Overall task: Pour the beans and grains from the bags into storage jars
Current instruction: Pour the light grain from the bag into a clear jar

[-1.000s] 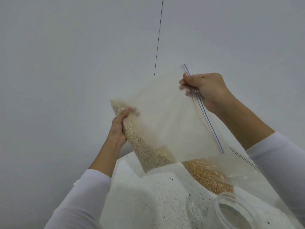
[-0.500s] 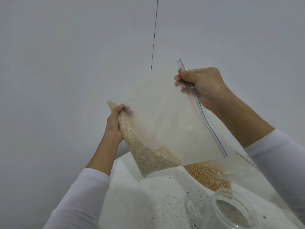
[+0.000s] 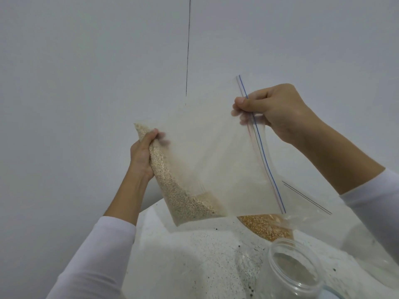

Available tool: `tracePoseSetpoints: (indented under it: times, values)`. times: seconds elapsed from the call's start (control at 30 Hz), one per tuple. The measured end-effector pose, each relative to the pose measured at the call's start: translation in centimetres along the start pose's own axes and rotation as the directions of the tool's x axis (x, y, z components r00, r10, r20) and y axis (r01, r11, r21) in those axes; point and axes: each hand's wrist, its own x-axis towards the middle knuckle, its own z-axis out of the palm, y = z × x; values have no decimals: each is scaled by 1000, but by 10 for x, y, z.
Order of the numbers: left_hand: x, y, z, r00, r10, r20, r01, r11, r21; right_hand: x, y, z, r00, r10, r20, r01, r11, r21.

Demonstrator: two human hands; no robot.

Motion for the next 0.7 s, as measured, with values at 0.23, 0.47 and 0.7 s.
tracePoseSetpoints:
  times: [0.23,0.47,0.7]
  values:
    - [-12,-2,19,997,-54,55,60,992,-113,-7,-2,-15,998,32,-49,-28,996,82]
    - [-25,0,27,995,-60,-82,51,992,-113,-14,-9,-17,998,51,-35,-47,994,103]
    - [-29,9,23,998,-40,-51,33,991,-131,-23,-14,-22,998,64,-26,-60,992,109]
